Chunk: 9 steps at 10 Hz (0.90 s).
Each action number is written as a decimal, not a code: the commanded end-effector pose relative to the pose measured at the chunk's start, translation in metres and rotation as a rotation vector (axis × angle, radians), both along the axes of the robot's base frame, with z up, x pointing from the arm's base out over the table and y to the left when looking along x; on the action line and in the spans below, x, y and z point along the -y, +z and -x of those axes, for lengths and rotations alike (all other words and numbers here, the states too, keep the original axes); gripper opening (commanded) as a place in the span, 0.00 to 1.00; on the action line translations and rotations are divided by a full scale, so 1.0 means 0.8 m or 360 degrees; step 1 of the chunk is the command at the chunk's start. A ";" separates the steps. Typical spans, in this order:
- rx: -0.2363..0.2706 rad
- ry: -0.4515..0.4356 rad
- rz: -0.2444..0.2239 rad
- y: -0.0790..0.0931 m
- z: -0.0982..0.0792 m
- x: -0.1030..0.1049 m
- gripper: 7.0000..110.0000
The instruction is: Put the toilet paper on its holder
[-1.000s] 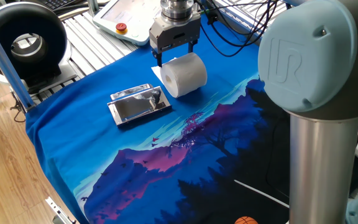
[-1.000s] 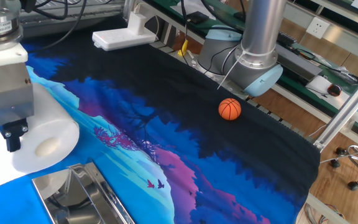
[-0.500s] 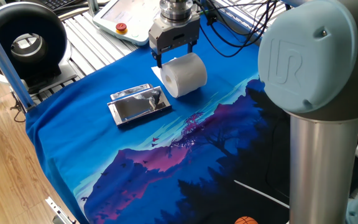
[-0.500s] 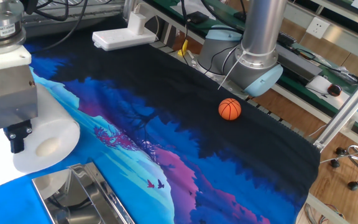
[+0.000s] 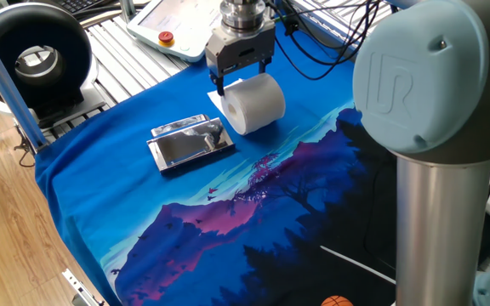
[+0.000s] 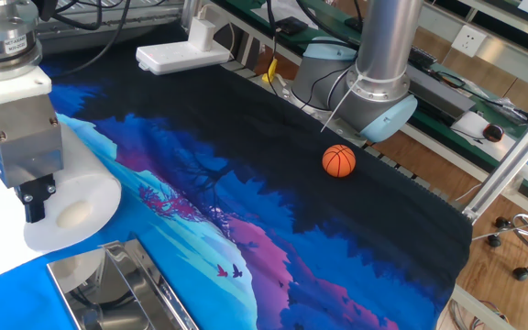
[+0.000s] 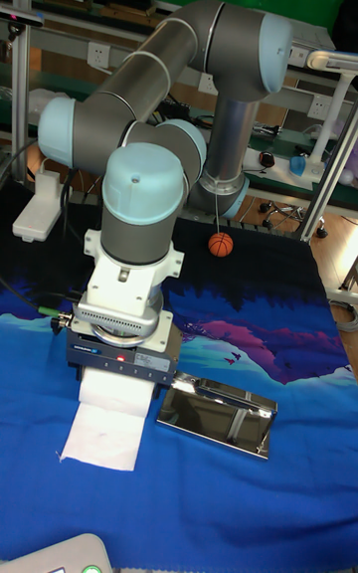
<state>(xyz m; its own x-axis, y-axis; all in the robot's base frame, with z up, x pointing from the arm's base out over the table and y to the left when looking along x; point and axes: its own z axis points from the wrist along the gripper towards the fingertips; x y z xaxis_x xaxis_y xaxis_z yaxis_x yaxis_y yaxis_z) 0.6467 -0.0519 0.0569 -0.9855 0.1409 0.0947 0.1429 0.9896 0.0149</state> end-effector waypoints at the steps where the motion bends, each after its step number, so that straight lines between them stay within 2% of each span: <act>1: -0.0034 -0.0016 -0.0028 0.001 0.007 -0.003 1.00; 3: -0.0066 -0.0030 -0.0026 0.002 0.014 -0.003 1.00; 4: -0.0076 -0.0030 -0.0031 0.002 0.015 -0.004 0.79; 9: -0.0103 -0.0031 -0.0038 -0.003 0.019 -0.004 0.79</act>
<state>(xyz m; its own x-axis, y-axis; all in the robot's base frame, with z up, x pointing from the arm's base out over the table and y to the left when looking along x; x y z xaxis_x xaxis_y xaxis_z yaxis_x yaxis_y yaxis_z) 0.6321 -0.0507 0.0554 -0.9763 0.1526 0.1535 0.1569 0.9875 0.0159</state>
